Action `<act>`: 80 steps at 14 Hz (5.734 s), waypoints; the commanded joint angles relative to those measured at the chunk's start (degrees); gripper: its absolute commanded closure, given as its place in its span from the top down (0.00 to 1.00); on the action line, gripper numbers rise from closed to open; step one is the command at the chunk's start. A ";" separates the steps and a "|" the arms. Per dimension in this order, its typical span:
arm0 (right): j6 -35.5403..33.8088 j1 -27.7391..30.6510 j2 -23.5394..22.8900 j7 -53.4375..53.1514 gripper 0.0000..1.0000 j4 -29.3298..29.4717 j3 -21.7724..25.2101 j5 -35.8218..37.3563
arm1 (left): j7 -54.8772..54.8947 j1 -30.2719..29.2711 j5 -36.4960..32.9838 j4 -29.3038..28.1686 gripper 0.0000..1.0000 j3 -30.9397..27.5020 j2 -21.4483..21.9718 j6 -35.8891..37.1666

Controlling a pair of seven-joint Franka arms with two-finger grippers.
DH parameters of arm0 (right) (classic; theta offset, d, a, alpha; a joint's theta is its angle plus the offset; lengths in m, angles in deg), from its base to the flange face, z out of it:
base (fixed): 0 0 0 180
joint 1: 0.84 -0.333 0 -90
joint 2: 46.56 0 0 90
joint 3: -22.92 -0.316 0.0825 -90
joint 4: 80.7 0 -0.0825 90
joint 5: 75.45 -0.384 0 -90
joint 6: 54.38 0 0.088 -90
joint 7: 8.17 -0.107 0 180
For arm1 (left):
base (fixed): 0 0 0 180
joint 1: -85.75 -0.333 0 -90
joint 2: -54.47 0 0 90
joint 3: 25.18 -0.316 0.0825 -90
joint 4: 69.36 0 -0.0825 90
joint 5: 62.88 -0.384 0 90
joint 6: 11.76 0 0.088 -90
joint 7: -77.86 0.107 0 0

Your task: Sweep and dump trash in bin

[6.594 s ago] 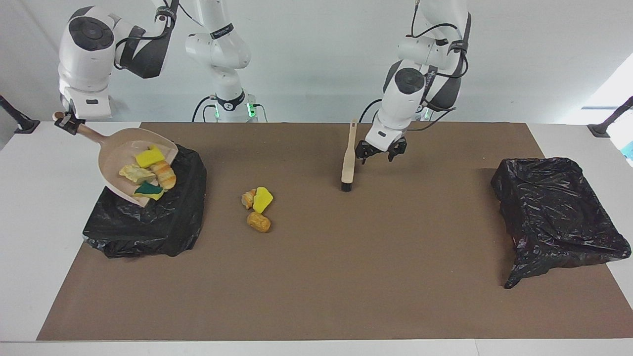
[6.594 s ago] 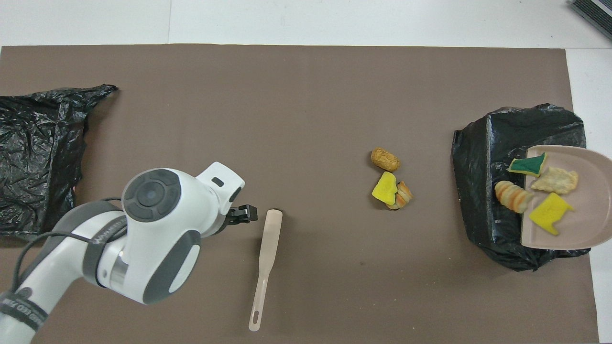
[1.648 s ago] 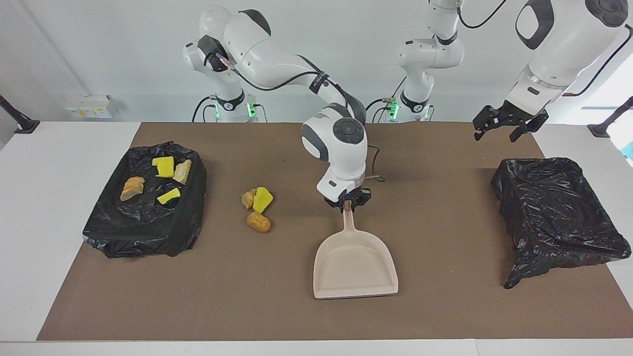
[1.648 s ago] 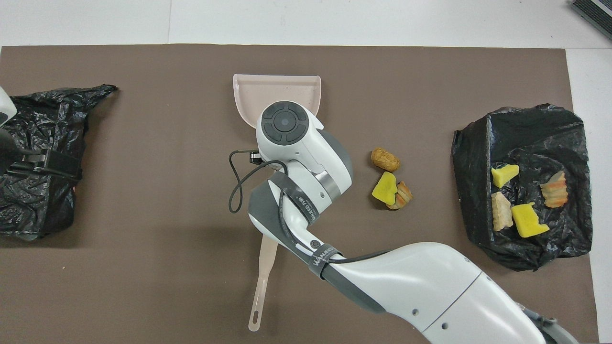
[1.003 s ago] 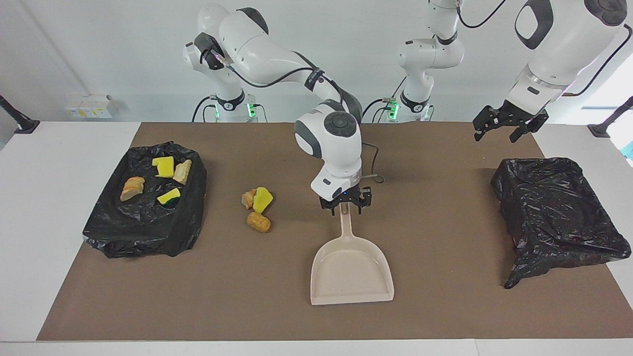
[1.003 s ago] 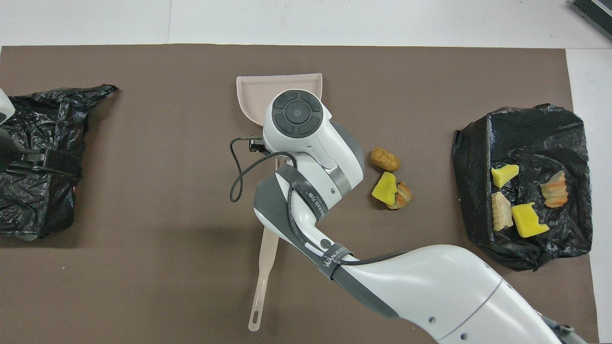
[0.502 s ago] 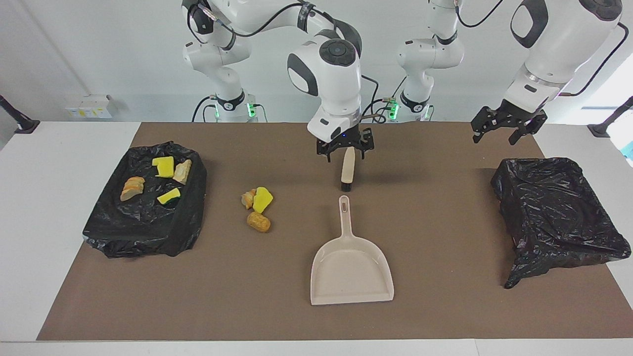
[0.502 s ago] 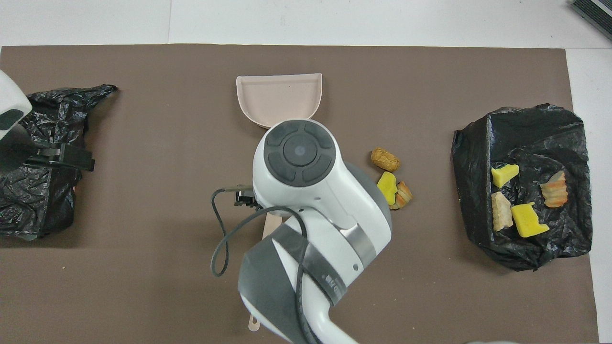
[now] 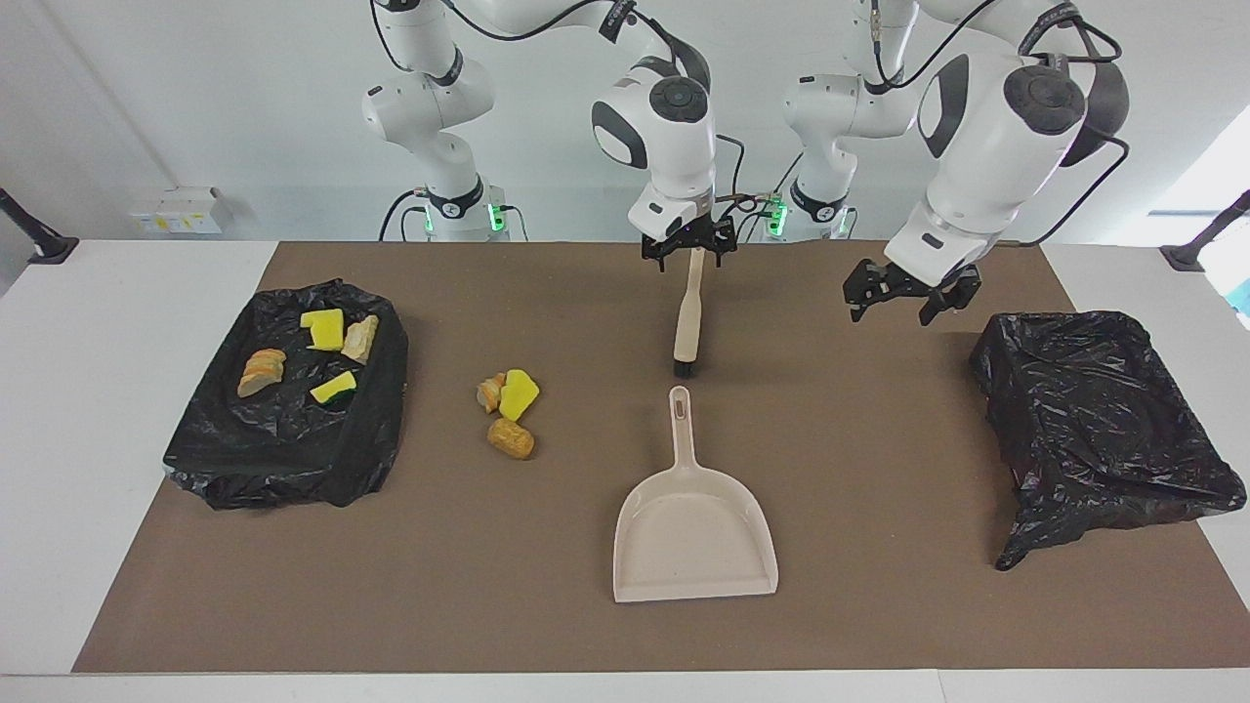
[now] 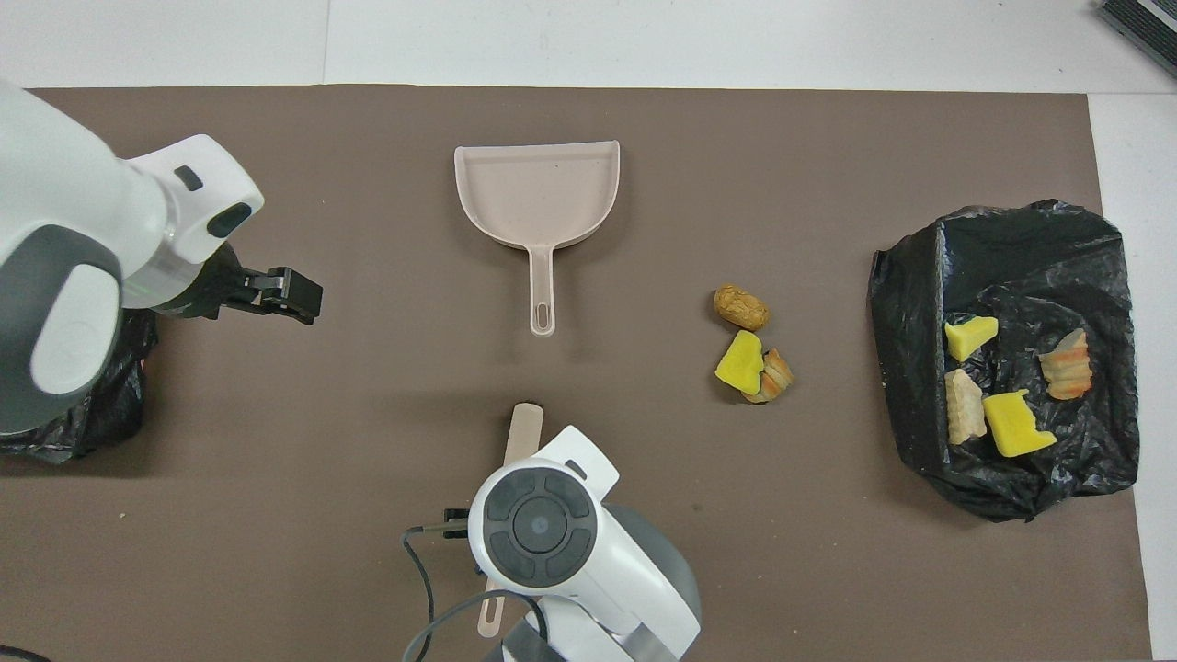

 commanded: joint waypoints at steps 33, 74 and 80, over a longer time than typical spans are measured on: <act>-28.10 21.83 16.55 22.98 0.00 -6.46 0.83 13.40 | -22.98 19.28 -3.81 12.46 0.50 -0.61 -26.31 -21.60; -1.57 21.16 6.03 22.05 0.00 -15.96 0.30 10.89 | 65.01 13.13 -8.56 -18.03 0.00 -0.87 -4.69 -27.31; 2.66 14.65 -3.57 18.35 0.00 -2.00 0.30 -4.56 | 64.38 14.01 -8.56 -20.14 0.00 -0.87 -3.72 -28.37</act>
